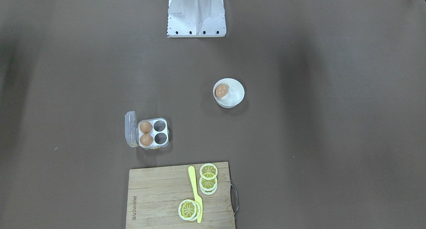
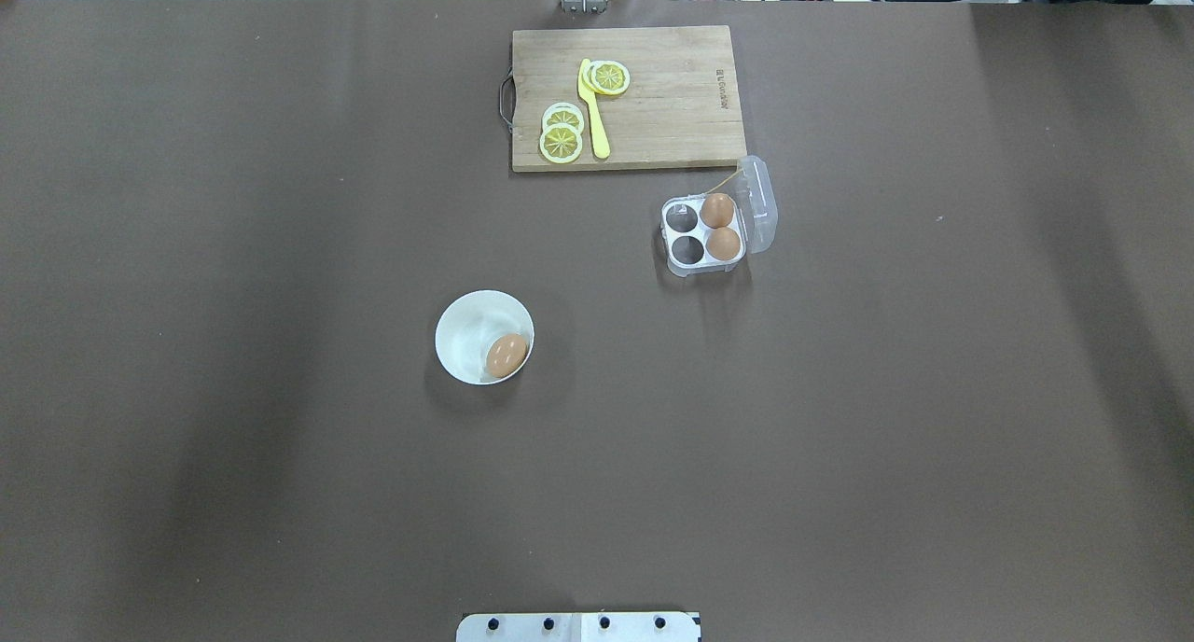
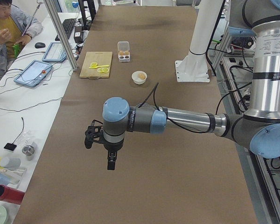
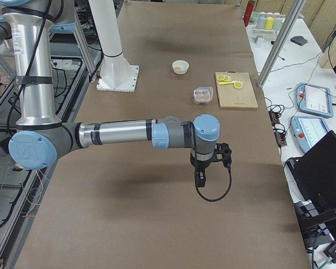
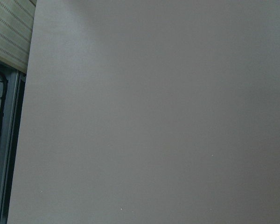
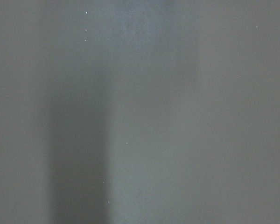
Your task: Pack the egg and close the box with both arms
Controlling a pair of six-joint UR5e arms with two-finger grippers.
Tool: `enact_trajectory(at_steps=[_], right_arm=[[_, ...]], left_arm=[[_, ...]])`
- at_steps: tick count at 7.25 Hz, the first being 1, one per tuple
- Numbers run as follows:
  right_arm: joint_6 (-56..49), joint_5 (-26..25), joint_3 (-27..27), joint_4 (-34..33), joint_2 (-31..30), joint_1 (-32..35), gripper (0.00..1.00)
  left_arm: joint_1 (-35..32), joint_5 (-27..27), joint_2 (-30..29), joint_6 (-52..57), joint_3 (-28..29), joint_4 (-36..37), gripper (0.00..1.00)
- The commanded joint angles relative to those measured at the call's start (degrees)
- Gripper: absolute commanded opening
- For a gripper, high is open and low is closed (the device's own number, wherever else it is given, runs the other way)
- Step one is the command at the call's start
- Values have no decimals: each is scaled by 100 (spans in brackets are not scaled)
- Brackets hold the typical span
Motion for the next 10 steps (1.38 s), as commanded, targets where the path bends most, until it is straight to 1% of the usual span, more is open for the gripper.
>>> enact_trajectory(at_steps=[1, 2, 6, 8, 9, 10], right_arm=[[1, -15, -25, 12, -57, -1, 100], [10, 11, -25, 21, -66, -1, 100], [37, 73, -78, 74, -84, -9, 100], [28, 64, -17, 82, -232, -9, 100], [54, 108, 149, 82, -338, -9, 100], [54, 161, 159, 82, -348, -9, 100]], left_arm=[[6, 21, 118, 53, -65, -55, 98], [119, 12, 137, 45, -65, -55, 98], [146, -164, 277, 10, -117, -99, 98], [164, -155, 269, 1, -91, -108, 98], [173, -164, 277, 1, -109, -143, 98], [173, -173, 277, 1, -118, -178, 98]])
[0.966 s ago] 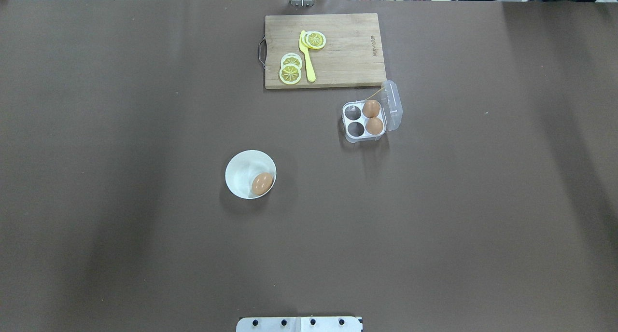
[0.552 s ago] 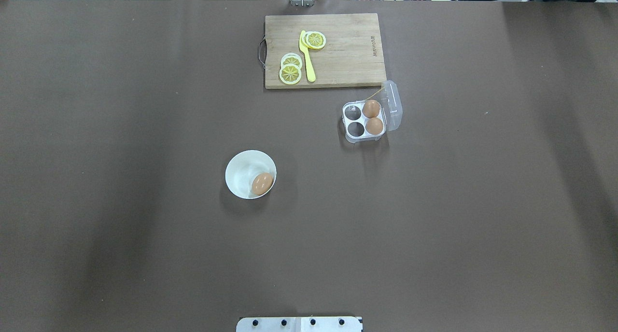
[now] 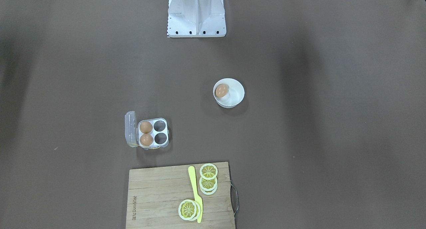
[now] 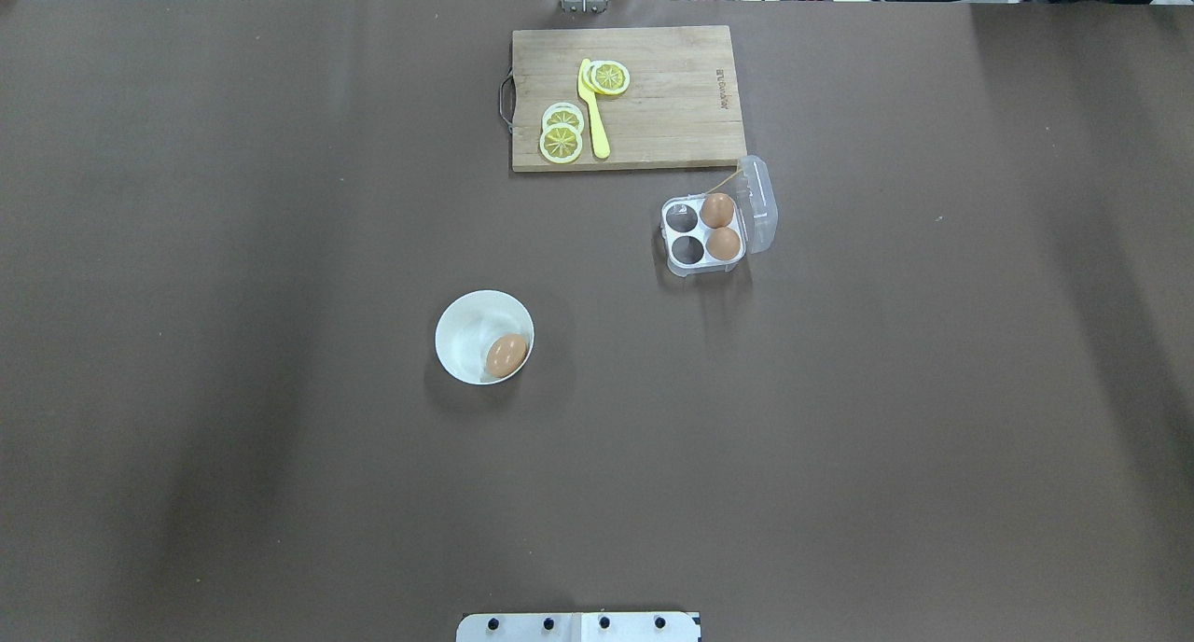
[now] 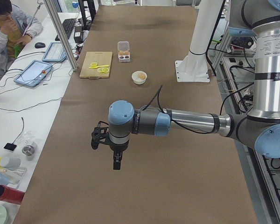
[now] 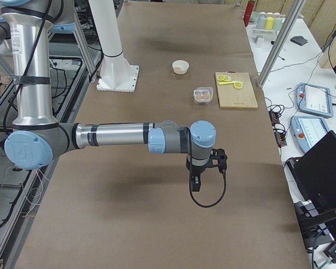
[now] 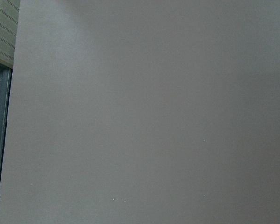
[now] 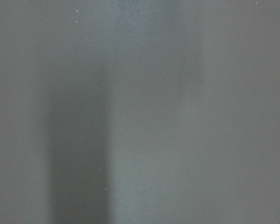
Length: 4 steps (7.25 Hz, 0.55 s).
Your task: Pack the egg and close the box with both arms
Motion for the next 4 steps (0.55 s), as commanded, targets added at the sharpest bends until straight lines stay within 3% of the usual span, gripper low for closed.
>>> enact_trajectory(at_steps=[1, 4], right_arm=[[7, 247, 62, 1, -77, 0, 100], [25, 617, 105, 1, -138, -9, 100]], left_arm=[[5, -184, 12, 8, -13, -48, 98], [5, -291, 21, -9, -13, -48, 98]])
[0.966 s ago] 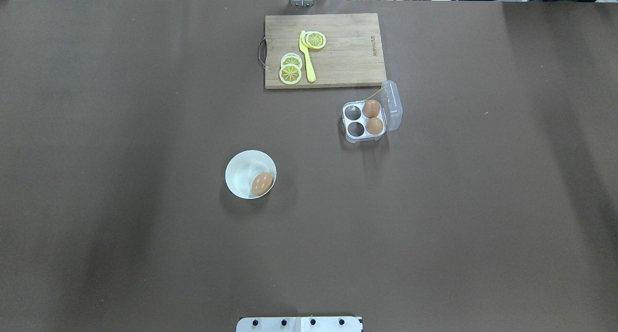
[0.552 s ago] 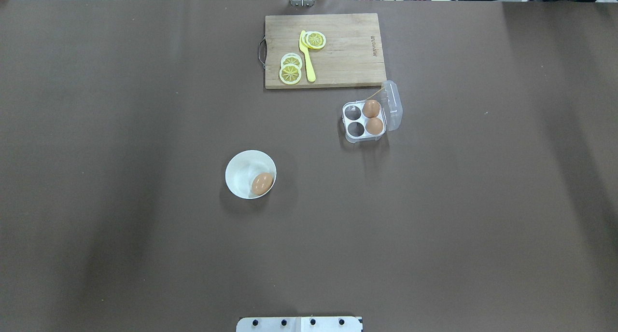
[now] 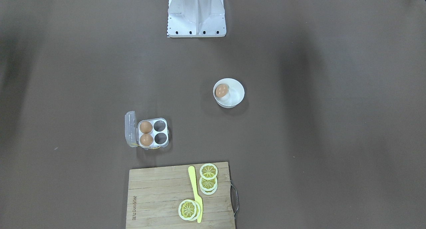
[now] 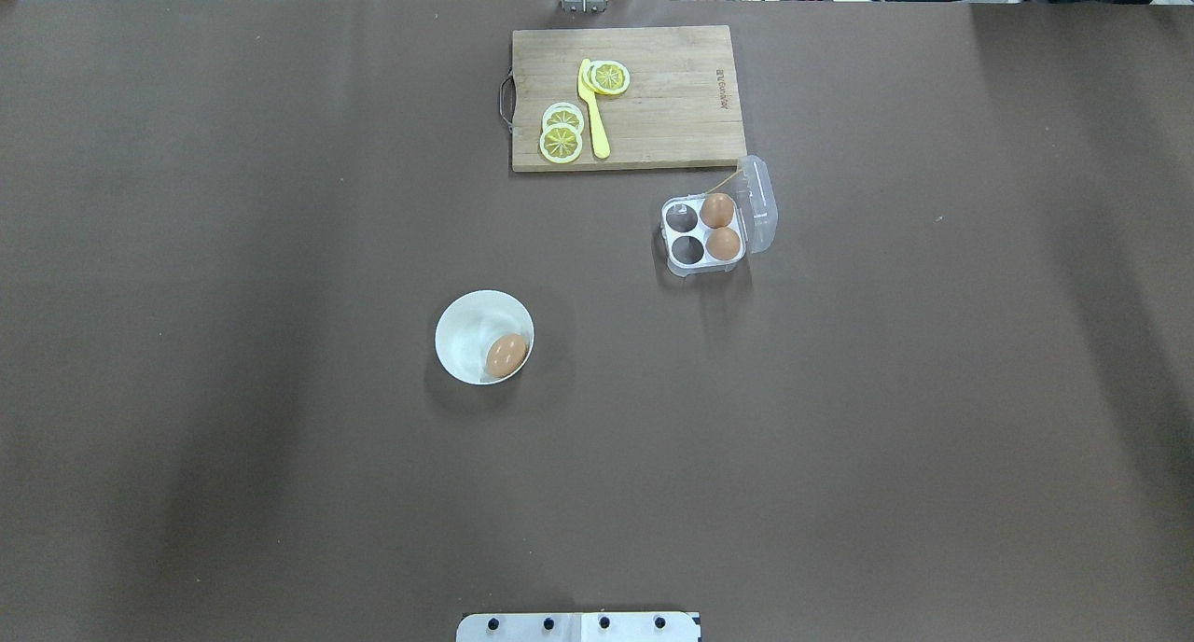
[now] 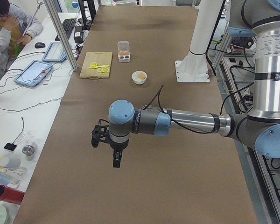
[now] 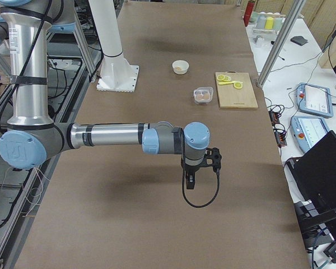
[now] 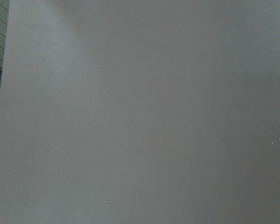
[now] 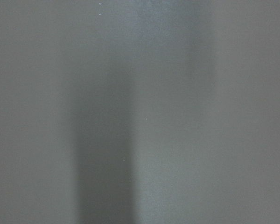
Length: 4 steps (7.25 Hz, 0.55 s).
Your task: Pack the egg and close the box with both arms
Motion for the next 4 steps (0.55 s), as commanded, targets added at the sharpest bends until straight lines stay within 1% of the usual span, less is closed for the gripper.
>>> enact_trajectory(at_steps=[1, 2, 4], right_arm=[[5, 133, 29, 9, -11, -50, 100], [13, 124, 38, 9, -11, -59, 100], [-4, 81, 64, 9, 59, -163, 100]], left_arm=[[0, -22, -2, -8, -27, 1, 97], [9, -57, -11, 10, -88, -8, 97], [490, -617, 6, -103, -281, -620, 97]])
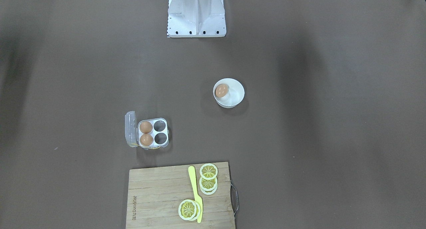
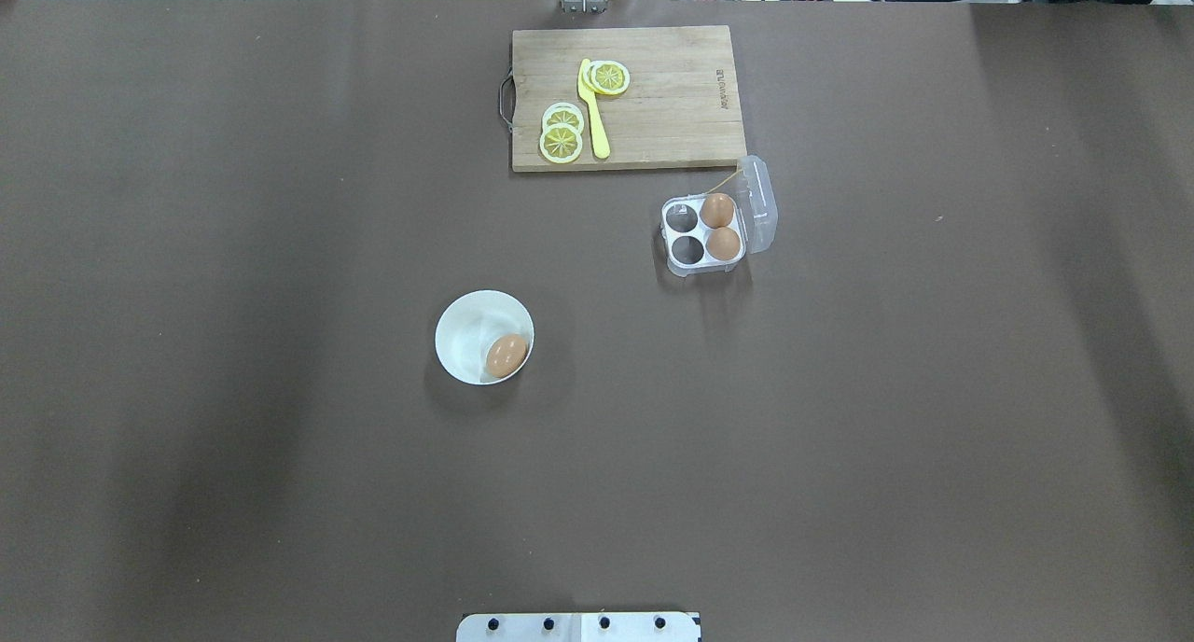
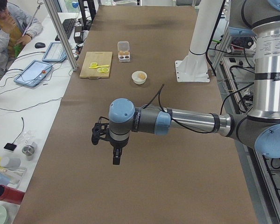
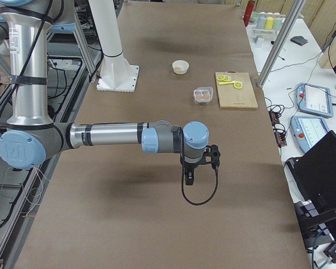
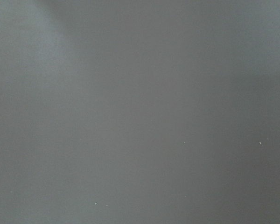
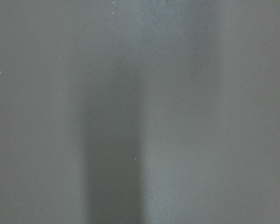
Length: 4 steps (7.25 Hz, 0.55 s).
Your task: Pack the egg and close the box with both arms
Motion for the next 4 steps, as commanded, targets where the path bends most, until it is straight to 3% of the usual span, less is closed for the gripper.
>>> enact_trajectory(at_steps=[1, 3, 4], right_arm=[[-9, -26, 11, 0, 59, -171, 100], [0, -34, 177, 1, 94, -355, 100], [-9, -34, 230, 9, 164, -435, 100]], left_arm=[[341, -546, -38, -403, -133, -619, 98], [1373, -461, -448, -1806, -562, -947, 98], [1875, -452, -782, -1978, -573, -965, 94]])
